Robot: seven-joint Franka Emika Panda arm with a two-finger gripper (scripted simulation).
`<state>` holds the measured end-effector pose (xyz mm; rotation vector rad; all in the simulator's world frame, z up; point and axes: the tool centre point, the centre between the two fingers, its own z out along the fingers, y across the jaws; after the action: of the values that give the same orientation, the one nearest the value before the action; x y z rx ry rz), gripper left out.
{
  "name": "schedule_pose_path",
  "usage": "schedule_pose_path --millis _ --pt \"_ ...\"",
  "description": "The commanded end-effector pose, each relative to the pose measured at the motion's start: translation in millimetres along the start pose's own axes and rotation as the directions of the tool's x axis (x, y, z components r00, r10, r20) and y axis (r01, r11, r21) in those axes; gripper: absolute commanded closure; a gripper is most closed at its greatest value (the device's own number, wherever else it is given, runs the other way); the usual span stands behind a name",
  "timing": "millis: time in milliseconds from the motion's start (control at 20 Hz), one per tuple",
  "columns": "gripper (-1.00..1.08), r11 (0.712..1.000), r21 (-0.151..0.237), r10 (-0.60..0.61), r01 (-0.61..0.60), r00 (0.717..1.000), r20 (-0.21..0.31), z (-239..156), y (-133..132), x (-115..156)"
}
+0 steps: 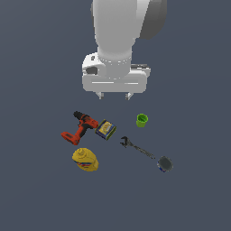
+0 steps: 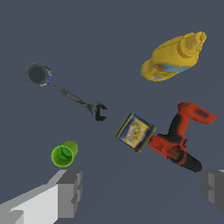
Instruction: Pick up a designated object from a clutter of objects.
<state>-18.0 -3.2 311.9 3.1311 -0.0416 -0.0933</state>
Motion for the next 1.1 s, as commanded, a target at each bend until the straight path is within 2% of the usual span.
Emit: schedule_pose_path --millis 0,150,500,1050 --pt "-0.92 1.000 0.000 0.000 0.000 1.000 0.000 0.0 0.0 0.0" --pt "-0.92 1.000 0.000 0.011 -0.011 1.000 0.001 0.9 5.7 0.1" --pt "-0.92 0.998 -0.002 0.063 -0.063 0.998 0.009 3.1 38.6 -0.5" --pt "-0.92 0.996 -0.007 0.085 -0.084 0.996 0.004 18.8 23.8 1.2"
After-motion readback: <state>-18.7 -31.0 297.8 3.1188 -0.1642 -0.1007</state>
